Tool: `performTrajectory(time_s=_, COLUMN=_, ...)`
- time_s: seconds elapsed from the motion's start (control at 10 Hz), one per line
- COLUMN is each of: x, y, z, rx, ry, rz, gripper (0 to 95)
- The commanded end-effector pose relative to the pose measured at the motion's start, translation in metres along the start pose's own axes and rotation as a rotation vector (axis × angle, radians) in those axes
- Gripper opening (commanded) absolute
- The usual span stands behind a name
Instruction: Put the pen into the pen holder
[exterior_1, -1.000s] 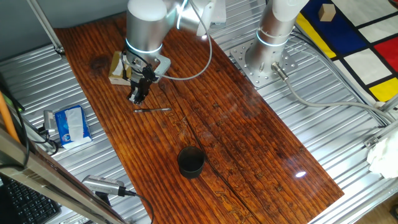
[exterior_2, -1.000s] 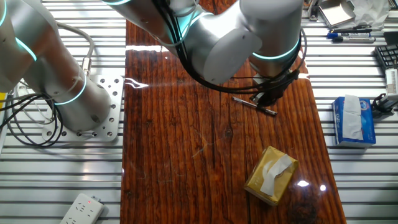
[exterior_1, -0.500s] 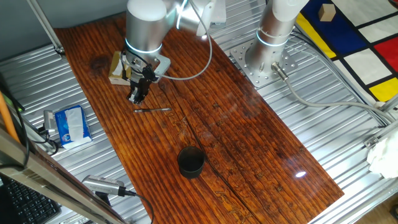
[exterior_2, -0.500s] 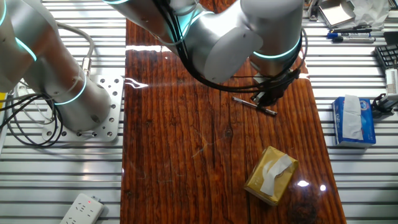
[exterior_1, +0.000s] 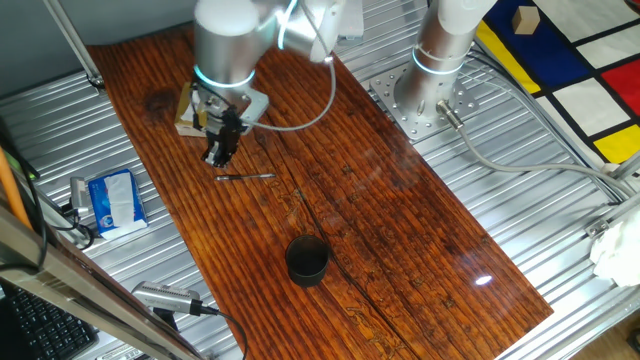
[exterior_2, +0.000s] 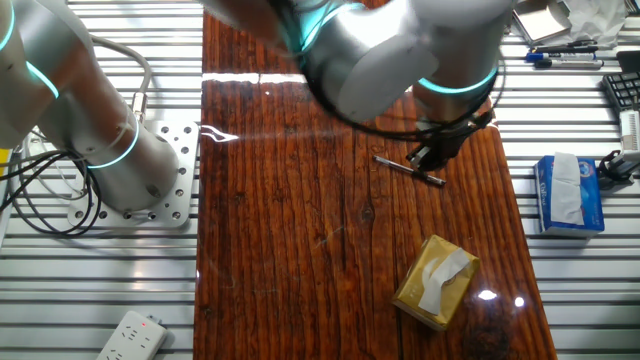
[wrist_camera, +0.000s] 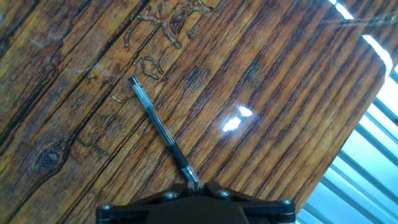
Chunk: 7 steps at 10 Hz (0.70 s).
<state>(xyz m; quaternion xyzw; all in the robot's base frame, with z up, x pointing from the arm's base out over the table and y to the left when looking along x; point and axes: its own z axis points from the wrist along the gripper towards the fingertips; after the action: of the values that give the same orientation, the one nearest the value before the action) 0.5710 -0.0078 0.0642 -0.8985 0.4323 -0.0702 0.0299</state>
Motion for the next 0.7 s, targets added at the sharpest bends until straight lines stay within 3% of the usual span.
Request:
performTrajectory(time_s=0.1, x=0.0002, y=0.0020, z=-0.0005, rx=0.006, ry=0.026, rz=-0.107, gripper=0.0)
performTrajectory(time_s=0.4, x=0.0002, y=0.0020, z=-0.0005, rx=0.024, ry=-0.005, rz=-0.228, gripper=0.0)
performTrajectory(time_s=0.7, x=0.0002, y=0.0020, z=-0.0005, rx=0.019, ry=0.004, rz=-0.239, gripper=0.0)
